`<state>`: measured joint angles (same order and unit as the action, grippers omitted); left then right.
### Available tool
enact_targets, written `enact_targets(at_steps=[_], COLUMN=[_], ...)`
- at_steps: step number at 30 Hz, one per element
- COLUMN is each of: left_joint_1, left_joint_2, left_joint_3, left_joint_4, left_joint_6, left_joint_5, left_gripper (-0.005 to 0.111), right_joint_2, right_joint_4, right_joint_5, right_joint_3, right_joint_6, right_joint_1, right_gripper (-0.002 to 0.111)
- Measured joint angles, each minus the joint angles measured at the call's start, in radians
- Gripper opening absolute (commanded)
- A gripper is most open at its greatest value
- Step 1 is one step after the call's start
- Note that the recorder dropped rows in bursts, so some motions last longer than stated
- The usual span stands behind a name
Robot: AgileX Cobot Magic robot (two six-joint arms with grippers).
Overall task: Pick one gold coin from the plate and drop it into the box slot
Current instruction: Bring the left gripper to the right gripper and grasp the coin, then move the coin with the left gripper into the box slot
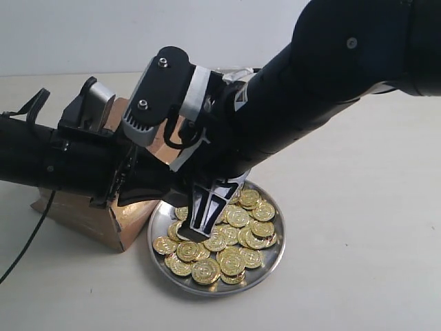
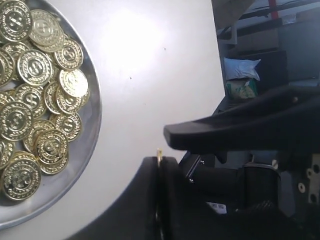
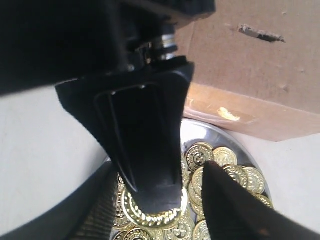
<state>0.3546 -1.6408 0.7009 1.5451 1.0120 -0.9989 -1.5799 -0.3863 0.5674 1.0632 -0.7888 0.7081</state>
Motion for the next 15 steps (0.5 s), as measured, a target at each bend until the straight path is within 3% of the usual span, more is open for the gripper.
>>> enact_targets(at_steps=[8, 12, 13, 15], left_joint_1=[0.0, 0.0, 0.0, 0.0], left_joint_2=[0.0, 0.0, 0.0, 0.0], left_joint_3=[0.0, 0.022, 0.031, 0.068], left_joint_4=[-0.019, -0.046, -0.051, -0.083], left_joint_6=[0.048, 0.107, 0.115, 0.129], left_joint_5=[0.041, 0.059, 0.063, 0.065], left_gripper=[0.0, 0.0, 0.0, 0.0], right_joint_2=[0.008, 0.073, 0.087, 0.137], right_joint_4=[0.0, 0.0, 0.0, 0.0], right_joint_5=[-0.007, 0.029, 0.042, 0.104], right_joint_3=[0.0, 0.0, 0.0, 0.0], right_joint_6=[0.0, 0.043, 0.054, 0.086], right_joint_1=[0.0, 0.0, 0.0, 0.0], right_gripper=[0.045, 0.02, 0.006, 0.0])
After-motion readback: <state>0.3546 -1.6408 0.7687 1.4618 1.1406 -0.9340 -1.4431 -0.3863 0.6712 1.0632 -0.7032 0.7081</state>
